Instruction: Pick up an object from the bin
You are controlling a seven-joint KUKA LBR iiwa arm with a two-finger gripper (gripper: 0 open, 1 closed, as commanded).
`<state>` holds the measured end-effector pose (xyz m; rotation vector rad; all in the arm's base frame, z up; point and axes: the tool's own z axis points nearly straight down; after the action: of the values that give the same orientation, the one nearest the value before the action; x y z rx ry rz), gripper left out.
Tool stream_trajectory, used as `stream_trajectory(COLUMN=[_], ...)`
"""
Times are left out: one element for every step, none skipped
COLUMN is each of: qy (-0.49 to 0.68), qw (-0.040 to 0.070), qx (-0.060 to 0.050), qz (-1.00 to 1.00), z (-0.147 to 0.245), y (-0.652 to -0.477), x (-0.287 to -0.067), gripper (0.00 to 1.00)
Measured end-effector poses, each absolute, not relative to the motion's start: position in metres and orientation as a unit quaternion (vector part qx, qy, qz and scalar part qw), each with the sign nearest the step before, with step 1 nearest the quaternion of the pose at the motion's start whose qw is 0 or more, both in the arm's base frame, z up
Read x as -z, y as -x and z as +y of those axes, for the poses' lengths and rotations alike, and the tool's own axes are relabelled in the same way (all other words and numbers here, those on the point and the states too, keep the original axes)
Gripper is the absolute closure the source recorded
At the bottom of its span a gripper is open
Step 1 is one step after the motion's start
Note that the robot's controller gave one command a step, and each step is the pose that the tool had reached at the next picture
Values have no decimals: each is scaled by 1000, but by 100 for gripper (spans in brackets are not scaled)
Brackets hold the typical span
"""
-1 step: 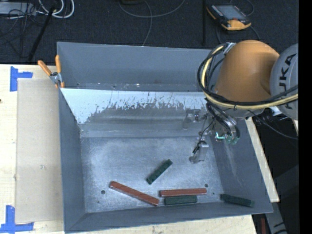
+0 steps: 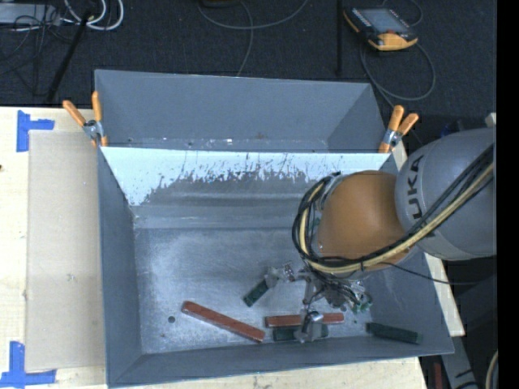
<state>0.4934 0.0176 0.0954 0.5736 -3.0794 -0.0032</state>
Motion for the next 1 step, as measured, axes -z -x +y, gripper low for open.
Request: stream_trajectory(qy=[-161], qw=[-14], qx=[-2], qz=[-987], z=[40], y=[-478], x=[-74], gripper=[0])
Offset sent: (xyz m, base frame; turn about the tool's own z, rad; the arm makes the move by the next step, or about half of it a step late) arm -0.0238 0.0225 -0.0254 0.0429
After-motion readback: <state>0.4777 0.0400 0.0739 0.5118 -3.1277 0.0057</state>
